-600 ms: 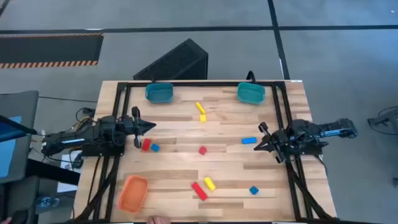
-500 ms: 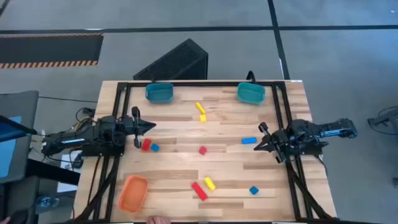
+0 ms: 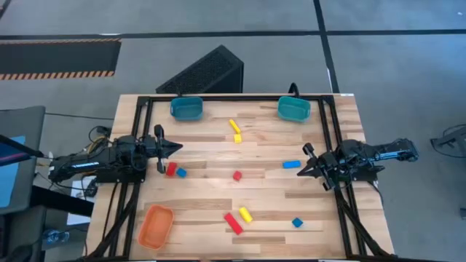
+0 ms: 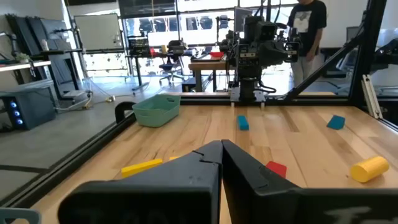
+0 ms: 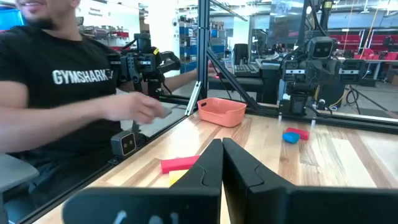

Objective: Sort & place blocks by color

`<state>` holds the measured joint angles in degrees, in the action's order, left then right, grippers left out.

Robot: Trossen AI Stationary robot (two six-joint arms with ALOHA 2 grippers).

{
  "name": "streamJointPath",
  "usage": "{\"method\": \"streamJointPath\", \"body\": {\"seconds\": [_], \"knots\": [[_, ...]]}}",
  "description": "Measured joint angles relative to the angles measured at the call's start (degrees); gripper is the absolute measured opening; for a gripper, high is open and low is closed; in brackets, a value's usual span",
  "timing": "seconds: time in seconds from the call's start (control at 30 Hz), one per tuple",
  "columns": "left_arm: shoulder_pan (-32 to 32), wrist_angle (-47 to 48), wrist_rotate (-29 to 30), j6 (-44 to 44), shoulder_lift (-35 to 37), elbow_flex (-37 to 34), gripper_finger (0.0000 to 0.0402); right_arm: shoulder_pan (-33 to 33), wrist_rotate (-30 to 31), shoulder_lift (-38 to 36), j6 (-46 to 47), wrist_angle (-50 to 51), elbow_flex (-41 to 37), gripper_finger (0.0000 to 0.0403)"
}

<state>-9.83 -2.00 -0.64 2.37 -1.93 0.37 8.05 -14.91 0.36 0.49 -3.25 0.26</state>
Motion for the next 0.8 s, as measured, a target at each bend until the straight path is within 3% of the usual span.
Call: {"method": "streamJointPath", "body": {"seconds": [0.17, 0.4, 0.8], "knots": [[-0.26, -0.16, -0.14, 0.00, -0.16, 0.01, 0.0000, 0.01, 0.00, -0.01, 0.02, 0.00, 0.00, 0.0021], [-5.19, -0.23, 0.22, -0.03, -6.08, 0.01, 0.0000, 0.00, -0.01, 0.00, 0.02, 0.00, 0.01, 0.0021], [-5.29, 0.16, 2.02, -0.02, -8.55, 0.01, 0.0000, 0.00, 0.00, 0.00, 0.00, -0.02, 0.00, 0.0021]]}}
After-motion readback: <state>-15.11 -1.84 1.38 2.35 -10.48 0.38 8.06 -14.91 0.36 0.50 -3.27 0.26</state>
